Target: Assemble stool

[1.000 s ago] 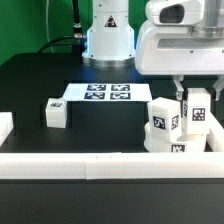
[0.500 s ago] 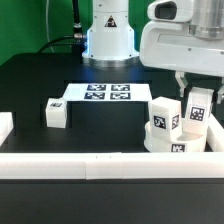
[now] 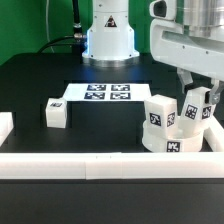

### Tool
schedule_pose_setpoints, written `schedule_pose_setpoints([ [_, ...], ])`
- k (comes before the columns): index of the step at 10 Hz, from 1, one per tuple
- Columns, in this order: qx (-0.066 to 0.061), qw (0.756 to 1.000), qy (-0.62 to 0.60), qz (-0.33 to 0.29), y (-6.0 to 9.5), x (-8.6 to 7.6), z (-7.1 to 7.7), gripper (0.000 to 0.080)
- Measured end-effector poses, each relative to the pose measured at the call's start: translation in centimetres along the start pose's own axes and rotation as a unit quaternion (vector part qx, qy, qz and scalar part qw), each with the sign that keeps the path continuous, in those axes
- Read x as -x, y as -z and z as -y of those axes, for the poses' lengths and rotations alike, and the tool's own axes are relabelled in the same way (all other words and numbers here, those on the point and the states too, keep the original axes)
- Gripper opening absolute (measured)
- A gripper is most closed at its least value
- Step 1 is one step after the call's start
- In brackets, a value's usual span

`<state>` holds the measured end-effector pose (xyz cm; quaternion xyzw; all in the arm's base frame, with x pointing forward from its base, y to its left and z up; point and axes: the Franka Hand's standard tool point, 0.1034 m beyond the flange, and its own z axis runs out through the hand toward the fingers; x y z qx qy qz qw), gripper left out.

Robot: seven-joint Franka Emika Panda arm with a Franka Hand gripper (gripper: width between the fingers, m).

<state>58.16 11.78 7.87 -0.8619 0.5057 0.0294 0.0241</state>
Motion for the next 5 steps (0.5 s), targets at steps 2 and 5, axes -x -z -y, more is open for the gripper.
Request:
schedule_pose_setpoints([
  [2,-0.012,0.992,-0.125,0.007,-0.02,0.3,0.32,0.0335],
  [5,-0.013,0.979,-0.202,0.009,0.01,0.46,0.45,0.0335],
])
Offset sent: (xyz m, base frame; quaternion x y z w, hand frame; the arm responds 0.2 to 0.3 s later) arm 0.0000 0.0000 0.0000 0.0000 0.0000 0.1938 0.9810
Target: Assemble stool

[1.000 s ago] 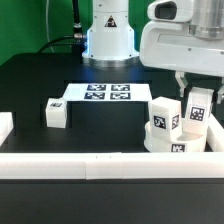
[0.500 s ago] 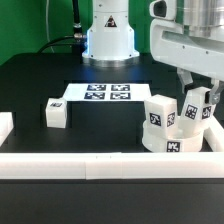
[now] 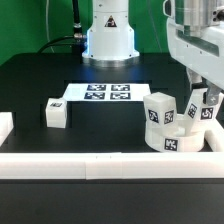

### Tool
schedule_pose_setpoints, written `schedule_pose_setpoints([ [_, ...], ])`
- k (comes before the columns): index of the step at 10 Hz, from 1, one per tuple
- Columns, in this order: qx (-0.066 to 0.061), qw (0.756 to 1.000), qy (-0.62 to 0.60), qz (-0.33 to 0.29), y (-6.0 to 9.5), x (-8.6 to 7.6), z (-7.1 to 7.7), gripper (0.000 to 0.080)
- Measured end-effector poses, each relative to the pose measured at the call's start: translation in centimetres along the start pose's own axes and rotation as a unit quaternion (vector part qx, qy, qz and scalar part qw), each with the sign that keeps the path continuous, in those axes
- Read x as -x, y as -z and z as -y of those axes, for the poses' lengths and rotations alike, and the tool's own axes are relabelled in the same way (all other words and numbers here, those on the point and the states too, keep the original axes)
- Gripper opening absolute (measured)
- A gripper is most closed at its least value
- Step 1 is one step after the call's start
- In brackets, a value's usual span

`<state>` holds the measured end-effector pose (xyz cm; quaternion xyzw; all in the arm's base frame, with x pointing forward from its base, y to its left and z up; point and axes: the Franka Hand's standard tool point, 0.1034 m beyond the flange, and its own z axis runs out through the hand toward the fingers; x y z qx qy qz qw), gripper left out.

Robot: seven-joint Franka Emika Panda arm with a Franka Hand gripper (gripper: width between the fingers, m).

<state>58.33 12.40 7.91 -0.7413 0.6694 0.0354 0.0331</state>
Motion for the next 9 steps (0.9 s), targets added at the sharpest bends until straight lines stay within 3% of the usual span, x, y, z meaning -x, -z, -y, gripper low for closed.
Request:
schedule_pose_setpoints([
  [3,-0.003,0.996,-0.094,0.004,0.0,0.2,0.1,0.0335],
  [5,-0.04,0.97,-0.238,0.013,-0.1,0.5,0.1,0.0335],
  [6,-0.052,0.963,-0.265,0.017,0.0,0.7,0.1,0.0335],
  [7,-0.071,0.951,-0.301,0.029,0.0,0.9,0.3,0.0335],
  [9,-0.079,0.941,-0.327,0.042,0.1,1.1,0.3,0.0335],
])
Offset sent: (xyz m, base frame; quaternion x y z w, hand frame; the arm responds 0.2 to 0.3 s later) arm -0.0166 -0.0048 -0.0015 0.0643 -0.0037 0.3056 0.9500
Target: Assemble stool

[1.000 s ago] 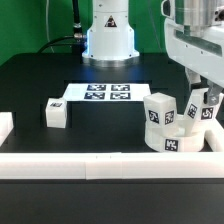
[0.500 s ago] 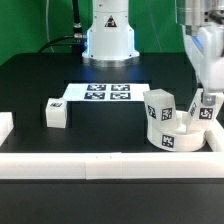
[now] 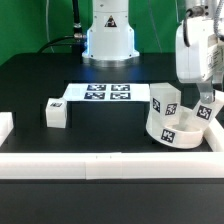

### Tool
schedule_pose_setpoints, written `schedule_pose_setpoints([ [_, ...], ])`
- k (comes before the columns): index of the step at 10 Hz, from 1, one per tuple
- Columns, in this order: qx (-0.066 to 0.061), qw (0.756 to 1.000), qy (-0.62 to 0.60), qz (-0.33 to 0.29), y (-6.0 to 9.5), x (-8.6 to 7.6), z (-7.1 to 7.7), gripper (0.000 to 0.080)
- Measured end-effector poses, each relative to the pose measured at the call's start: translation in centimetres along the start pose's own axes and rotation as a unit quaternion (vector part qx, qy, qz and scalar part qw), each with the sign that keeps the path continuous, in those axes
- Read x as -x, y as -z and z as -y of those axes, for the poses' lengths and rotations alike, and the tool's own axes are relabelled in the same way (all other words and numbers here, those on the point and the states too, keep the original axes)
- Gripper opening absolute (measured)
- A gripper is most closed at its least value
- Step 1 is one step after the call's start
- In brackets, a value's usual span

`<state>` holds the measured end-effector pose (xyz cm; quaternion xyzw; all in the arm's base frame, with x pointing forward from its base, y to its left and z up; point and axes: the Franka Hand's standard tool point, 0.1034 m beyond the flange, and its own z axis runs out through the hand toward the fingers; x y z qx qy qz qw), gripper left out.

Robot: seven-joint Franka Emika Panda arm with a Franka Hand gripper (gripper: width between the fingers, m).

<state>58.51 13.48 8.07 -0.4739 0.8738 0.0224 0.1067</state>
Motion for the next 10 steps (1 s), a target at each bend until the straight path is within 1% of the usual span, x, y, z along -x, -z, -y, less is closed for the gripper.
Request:
schedule_pose_setpoints([
  [2,-0.001,1.0,0.011,0.002,0.0,-0.1,0.1,0.0336],
  [3,0.002,1.0,0.025,0.002,0.2,0.0,0.1,0.0336],
  [4,0.008,0.999,0.046,0.008,1.4,0.0,0.4,0.0565],
  [5,0.004,0.998,0.065,0.016,2.8,0.1,0.7,0.0565],
  [6,0.0,0.996,0.084,0.023,4.0,0.1,0.8,0.0631],
  [7,-0.004,0.994,0.11,0.029,5.0,0.3,0.9,0.0631],
  [8,-0.005,0.994,0.098,0.04,6.1,0.3,1.2,0.0646],
  [9,-0.002,0.995,0.083,0.047,6.6,0.3,1.4,0.0649],
  [10,0.0,0.995,0.087,0.044,6.2,0.2,1.2,0.0649],
])
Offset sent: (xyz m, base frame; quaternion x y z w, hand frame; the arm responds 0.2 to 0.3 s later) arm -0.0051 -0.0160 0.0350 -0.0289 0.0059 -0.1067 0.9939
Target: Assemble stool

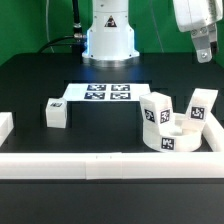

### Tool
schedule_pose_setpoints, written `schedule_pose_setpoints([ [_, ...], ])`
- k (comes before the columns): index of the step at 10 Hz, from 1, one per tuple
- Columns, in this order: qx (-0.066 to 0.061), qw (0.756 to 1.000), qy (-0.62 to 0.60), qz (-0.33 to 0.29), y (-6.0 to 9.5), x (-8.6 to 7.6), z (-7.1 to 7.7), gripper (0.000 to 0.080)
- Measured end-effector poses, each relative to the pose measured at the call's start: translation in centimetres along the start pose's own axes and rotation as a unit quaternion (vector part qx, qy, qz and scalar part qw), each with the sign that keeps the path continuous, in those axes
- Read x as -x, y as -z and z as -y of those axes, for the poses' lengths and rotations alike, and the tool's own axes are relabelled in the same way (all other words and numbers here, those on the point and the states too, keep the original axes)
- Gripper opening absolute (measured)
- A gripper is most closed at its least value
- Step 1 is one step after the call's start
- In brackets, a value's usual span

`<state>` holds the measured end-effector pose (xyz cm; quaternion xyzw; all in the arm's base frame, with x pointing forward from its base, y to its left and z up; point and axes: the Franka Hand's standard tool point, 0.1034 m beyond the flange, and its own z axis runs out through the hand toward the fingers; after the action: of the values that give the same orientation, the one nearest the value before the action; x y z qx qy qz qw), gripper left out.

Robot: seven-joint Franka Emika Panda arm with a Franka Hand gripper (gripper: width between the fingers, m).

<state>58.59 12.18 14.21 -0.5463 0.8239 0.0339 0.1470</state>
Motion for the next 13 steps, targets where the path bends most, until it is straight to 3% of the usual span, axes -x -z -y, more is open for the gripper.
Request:
schedule_pose_setpoints([
  [4,0.001,1.0,0.021,-0.001,-0.1,-0.2,0.1,0.0649],
  [5,0.006,0.995,0.1,-0.001,0.1,-1.2,0.6,0.0649],
  [7,0.007,0.977,0.214,-0.002,0.2,-2.6,1.2,0.0649],
  [11,0.009,0.939,0.344,-0.005,0.3,-2.7,1.3,0.0649],
  [13,0.054,0.863,0.502,-0.001,0.7,-4.8,1.6,0.0649],
])
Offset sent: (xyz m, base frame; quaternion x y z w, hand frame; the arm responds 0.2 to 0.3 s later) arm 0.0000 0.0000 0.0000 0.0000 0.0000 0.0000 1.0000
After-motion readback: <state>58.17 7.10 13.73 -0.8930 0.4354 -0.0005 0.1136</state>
